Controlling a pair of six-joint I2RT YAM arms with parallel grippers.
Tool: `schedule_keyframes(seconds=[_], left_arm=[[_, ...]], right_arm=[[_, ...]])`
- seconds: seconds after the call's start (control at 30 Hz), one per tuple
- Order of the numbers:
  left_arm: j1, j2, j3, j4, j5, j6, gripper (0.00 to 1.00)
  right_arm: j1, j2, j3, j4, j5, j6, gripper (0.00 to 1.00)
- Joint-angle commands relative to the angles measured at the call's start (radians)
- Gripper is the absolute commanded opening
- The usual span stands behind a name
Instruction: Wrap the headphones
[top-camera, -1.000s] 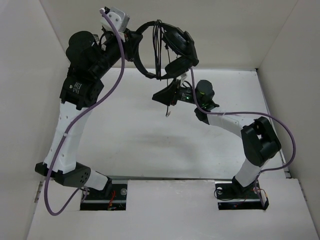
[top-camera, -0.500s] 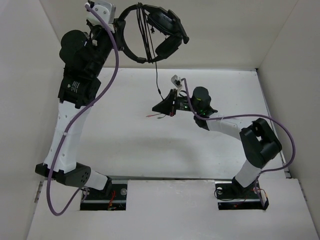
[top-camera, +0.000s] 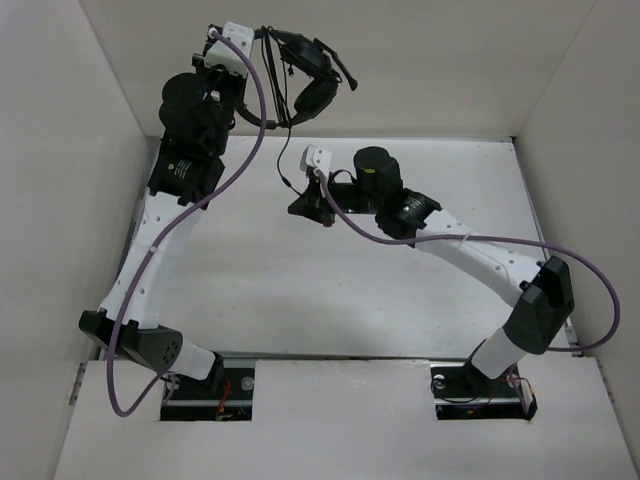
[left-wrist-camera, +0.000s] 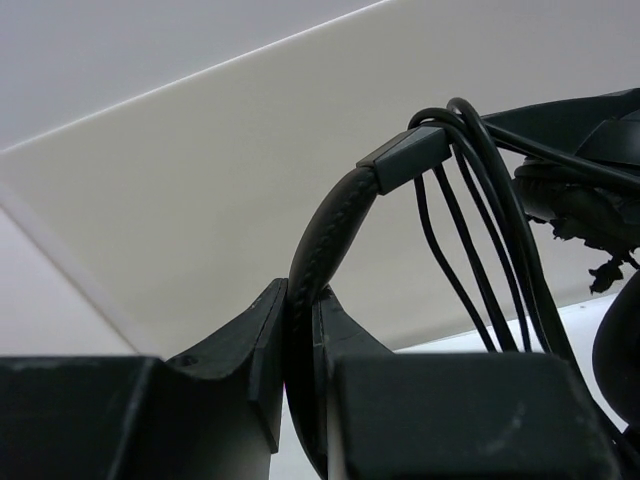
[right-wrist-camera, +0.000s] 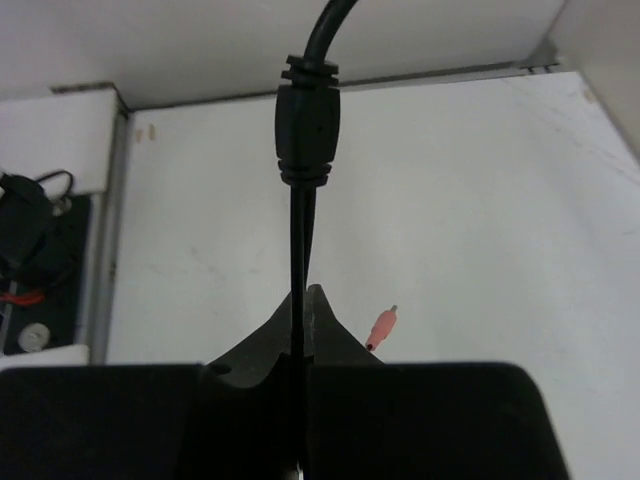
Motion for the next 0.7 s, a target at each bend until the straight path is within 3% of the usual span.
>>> schedule_keyframes(seconds=[0.0, 0.37, 0.67], left_arm=[[0.01, -0.023, -0.013, 0.187, -0.059, 0.046, 0.02], [0.001, -0.016, -0.128, 0.183, -0.076, 0.08, 0.02], [-0.028, -0.048, -0.275, 0.146, -0.073, 0.103, 0.03]], right_arm=[[0.044, -0.065, 0.103, -0.227, 0.182, -0.261, 0.0], [0.177, -0.058, 0.297, -0.475, 0.509, -0.633, 0.0], [0.14, -0.086, 0.395, -0.437, 0.798, -0.901, 0.0]])
